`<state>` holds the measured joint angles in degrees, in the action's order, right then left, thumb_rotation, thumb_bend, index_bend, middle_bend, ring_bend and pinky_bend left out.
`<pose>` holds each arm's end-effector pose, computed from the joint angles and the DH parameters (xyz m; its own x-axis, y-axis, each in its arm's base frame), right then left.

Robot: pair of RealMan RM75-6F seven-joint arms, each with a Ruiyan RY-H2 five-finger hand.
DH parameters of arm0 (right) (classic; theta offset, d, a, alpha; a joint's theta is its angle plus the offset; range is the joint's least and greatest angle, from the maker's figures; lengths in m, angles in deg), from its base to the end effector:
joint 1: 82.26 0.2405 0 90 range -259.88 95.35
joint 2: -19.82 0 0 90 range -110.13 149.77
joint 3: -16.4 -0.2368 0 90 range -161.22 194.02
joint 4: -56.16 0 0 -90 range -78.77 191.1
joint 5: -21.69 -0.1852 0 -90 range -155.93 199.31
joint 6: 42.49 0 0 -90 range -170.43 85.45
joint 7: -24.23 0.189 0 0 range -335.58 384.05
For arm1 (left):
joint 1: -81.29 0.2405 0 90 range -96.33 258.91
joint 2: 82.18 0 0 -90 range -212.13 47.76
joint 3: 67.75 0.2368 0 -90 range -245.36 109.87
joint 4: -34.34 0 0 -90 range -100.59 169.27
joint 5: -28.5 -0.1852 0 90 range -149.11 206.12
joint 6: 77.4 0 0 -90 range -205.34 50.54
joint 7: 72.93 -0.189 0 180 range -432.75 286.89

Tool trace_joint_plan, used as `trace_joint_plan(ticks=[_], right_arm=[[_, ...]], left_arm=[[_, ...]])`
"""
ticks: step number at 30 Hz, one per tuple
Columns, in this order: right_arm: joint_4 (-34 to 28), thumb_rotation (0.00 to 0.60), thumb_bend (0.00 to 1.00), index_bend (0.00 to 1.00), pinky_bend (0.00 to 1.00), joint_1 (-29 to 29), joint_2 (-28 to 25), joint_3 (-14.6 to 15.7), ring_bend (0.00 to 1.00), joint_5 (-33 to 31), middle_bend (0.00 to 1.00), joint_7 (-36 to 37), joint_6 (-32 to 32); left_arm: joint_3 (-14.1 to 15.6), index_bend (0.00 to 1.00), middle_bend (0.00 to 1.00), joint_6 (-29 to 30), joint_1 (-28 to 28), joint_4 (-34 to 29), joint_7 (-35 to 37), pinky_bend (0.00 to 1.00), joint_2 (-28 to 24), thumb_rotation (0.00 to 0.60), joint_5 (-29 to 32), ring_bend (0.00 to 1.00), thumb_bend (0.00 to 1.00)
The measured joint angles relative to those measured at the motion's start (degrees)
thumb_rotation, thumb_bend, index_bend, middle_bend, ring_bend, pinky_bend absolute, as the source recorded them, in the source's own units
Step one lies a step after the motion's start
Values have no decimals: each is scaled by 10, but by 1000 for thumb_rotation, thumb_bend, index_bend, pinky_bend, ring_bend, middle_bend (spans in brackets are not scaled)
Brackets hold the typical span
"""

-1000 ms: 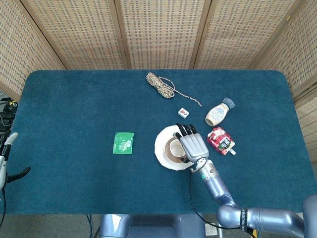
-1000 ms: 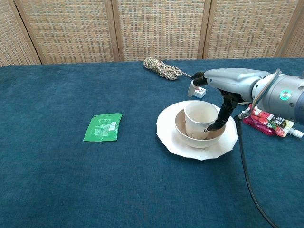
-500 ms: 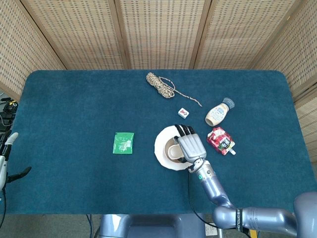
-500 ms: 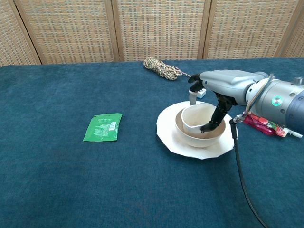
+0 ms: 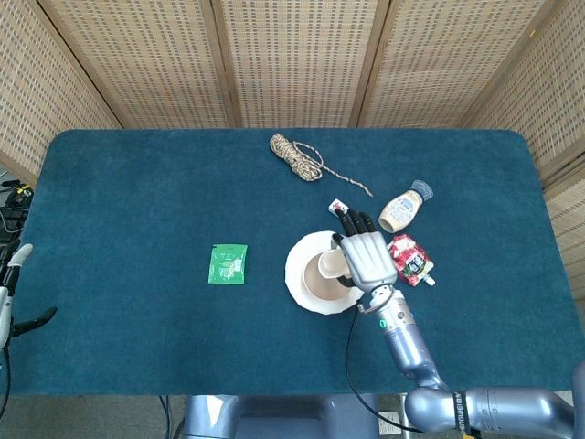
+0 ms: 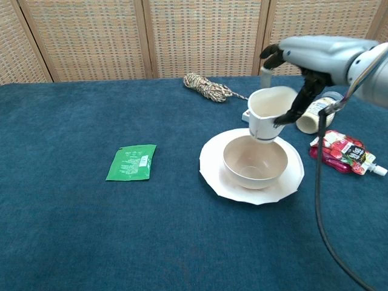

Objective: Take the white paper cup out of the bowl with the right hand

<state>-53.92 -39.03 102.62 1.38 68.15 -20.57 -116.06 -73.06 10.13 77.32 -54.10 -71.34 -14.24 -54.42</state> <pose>-0.0828 -0.3470 0.0525 0.4478 -0.1425 0.8827 -0.8828 -0.2272 0.4111 -0.2965 0.2255 0.1785 0.3652 -0.0788 0.9276 0.9305 0.0595 -0.3613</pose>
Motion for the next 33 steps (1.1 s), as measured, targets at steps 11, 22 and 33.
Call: trace_joint_plan(ticks=[11,22,33], right_arm=[[-17,600,370,528,150,-65,-93,19,0,-15,125,42,-31],[-35,600,369,538,148,-119,-148,79,0,-10,115,102,7],[-22,600,361,531,145,-143,-134,115,0,15,94,113,9]], left_arm=[[4,0,0,1,0,-2,-17,0,5,600,-5,0,0],[5,0,0,1,-2,-4,-29,0,9,600,-6,0,0],[5,0,0,2,-1,-3,-22,0,6,600,-6,0,0]])
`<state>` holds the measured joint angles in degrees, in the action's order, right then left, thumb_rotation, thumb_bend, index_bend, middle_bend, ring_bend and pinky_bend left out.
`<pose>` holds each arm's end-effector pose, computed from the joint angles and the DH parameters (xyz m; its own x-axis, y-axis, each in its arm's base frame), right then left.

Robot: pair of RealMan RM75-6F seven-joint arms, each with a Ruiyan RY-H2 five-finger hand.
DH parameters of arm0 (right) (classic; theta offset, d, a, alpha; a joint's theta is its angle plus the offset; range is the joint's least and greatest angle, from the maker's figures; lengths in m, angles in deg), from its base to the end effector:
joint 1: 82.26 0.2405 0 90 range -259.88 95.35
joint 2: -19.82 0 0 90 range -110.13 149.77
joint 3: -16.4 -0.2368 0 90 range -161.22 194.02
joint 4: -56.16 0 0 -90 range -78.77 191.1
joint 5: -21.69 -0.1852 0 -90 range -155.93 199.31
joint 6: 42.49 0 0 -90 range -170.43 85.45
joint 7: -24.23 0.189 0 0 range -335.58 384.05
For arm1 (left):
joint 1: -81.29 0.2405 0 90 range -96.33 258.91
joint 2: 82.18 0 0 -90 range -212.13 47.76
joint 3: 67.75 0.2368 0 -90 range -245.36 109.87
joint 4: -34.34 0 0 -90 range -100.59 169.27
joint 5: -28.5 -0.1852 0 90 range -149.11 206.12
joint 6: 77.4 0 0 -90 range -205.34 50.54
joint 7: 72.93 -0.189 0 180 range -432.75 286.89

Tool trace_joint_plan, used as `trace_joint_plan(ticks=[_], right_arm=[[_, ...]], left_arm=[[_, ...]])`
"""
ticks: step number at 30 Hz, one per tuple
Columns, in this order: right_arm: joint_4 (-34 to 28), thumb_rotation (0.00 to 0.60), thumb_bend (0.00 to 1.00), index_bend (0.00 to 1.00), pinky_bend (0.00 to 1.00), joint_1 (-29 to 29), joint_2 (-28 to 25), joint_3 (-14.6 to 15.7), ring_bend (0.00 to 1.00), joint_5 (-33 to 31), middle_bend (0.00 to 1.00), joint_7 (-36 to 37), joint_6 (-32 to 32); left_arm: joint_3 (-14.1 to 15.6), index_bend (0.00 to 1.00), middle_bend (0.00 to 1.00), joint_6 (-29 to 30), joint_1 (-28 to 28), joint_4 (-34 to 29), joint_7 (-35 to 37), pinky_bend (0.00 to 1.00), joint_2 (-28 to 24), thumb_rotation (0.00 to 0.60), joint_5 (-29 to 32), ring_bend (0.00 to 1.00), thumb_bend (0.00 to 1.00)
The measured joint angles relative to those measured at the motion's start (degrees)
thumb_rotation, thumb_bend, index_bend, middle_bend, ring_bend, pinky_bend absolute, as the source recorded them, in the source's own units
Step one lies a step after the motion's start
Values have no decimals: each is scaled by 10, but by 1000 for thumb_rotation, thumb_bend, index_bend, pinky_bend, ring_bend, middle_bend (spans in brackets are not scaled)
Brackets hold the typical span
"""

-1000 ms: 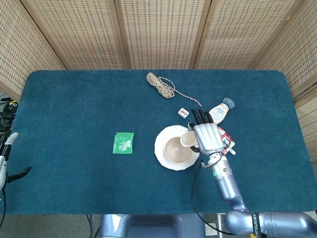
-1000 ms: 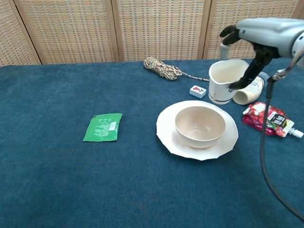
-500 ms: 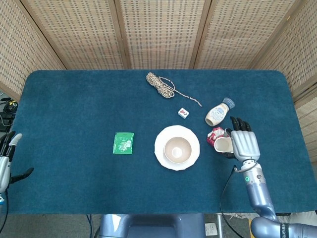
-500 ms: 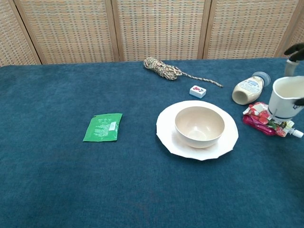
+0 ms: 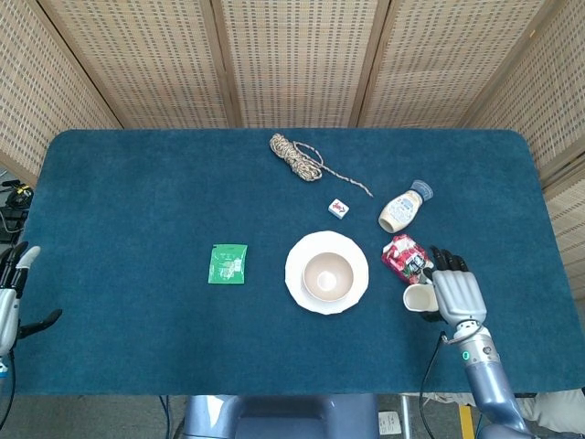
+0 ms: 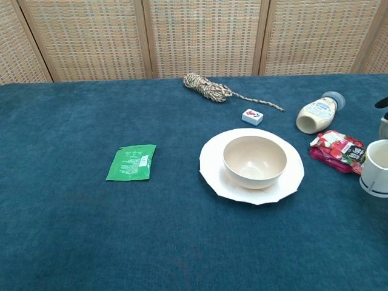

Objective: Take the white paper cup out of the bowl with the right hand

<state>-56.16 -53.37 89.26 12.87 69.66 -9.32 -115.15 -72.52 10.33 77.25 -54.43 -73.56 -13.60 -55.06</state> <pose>-0.2180 -0.2920 0.0867 0.4451 -0.3283 0.8331 -0.8772 0.0274 0.4794 -0.2932 0.2242 0.1725 0.3868 -0.0700 0.9195 0.9220 0.0492 -0.3841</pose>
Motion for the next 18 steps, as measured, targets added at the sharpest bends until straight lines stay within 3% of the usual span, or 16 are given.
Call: trace_joint_plan(ticks=[12,18], right_arm=[[55,600,338,512,138,-14,19,-1,0,-20,76,22,12],[63,600,291,399,111,-14,18,-9,0,-41,18,16,14]], left_arm=[[0,0,0,-1,-1,0,-4,0,1,600,0,0,0],[-1,0,0,0,-1,-1,-4,0,2,600,2,0,0]])
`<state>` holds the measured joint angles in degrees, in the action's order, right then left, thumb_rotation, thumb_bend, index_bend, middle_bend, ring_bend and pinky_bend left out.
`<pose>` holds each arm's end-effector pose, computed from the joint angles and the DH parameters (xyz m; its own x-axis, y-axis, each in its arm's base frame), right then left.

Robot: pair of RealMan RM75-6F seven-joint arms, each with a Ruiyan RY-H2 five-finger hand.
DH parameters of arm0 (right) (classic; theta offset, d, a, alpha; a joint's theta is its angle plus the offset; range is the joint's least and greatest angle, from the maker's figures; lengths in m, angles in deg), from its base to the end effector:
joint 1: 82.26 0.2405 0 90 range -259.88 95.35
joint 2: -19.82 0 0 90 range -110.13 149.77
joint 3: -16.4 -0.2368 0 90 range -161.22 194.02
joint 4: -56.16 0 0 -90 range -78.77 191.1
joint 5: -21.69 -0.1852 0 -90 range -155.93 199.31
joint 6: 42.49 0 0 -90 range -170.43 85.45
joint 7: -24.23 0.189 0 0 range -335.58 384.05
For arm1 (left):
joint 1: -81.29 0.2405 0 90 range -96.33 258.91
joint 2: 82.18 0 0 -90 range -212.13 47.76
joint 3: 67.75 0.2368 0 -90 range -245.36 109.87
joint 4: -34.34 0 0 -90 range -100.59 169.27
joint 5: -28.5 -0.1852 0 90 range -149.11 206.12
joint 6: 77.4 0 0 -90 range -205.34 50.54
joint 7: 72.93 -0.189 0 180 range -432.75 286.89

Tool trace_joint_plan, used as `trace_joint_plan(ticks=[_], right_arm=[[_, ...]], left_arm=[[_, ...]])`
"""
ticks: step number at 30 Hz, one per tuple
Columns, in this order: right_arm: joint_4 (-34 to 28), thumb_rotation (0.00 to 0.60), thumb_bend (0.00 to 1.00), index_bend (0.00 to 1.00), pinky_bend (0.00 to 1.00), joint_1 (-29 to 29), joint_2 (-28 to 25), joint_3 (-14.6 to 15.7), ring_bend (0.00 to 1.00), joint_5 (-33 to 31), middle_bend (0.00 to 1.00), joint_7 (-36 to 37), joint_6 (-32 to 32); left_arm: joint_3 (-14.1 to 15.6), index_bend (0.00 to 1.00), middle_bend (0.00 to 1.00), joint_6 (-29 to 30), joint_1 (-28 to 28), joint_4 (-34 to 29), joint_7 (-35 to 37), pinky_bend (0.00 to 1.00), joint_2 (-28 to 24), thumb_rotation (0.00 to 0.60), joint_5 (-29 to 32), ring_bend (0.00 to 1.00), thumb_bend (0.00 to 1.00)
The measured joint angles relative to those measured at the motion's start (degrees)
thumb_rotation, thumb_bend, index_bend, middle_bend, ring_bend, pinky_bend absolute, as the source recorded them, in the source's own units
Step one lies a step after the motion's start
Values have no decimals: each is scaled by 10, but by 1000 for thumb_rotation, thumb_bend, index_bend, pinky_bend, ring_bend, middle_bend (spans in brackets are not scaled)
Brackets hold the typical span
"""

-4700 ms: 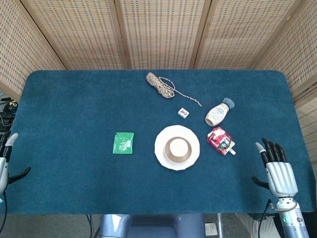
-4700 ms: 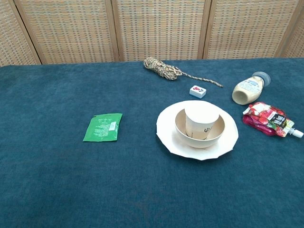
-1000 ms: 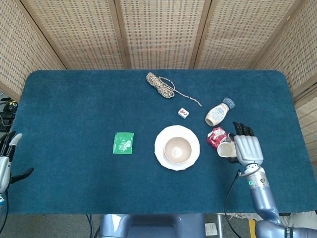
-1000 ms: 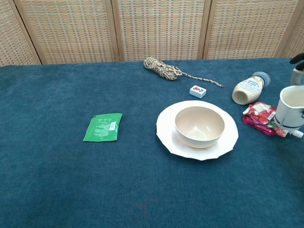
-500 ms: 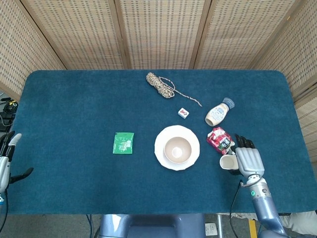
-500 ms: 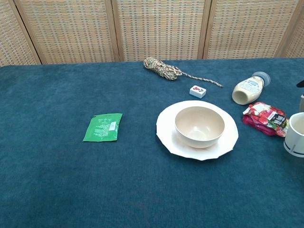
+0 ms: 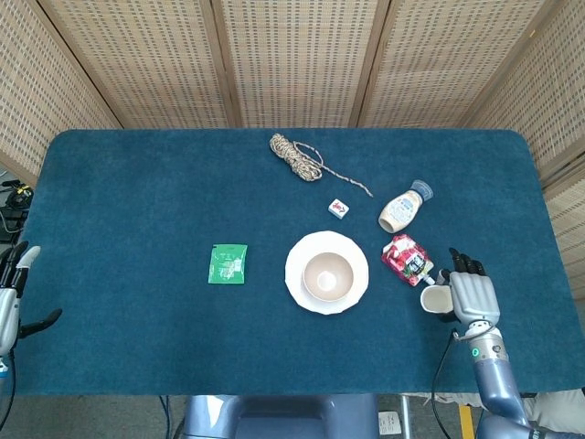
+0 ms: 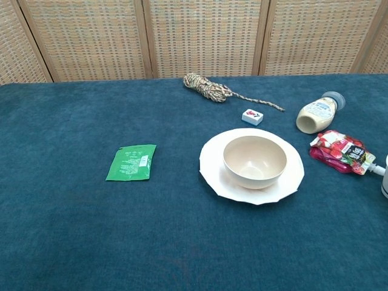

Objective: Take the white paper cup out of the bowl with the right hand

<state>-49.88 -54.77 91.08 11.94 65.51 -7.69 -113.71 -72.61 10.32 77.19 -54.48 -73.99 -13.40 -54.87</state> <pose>-0.2538 -0.2952 0.0868 0.4284 -0.3466 0.8344 -0.8577 0.1345 0.4963 -0.2930 0.2247 0.1718 0.3893 -0.0711 0.9183 0.9209 0.0519 -0.3864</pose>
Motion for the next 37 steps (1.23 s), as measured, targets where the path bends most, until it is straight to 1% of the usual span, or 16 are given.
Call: trace_joint_plan(ticks=[3,14,21,26,31,34,37], right_arm=[[-2,600,286,367,105,0,-2,-2,0,-10,8,-4,2],[-7,600,264,253,76,-3,-6,-7,0,-7,0,-11,-11],[-29,600,259,244,65,-11,-23,-11,0,12,0,-5,-31],[-52,600,255,241,52,-33,-40,-8,0,72,0,16,-74],[-55,600,251,219,10,-74,-56,6,0,159,0,71,-124],[-29,600,250,183,0,-93,-56,15,0,208,0,117,-139],[21,600,250,173,0,-107,-48,25,0,253,0,170,-146]], left_arm=[[0,0,0,1,1,0,1,0,-1,600,0,0,0],[-1,0,0,2,1,-1,5,0,-2,600,0,0,0],[-2,0,0,3,1,0,5,0,-2,600,1,0,0],[-4,0,0,4,2,0,7,0,-3,600,4,0,0],[-5,0,0,8,3,1,7,0,-3,600,4,0,0],[-6,0,0,10,3,3,5,0,-1,600,4,0,0],[-6,0,0,10,3,5,2,0,0,600,5,0,0]])
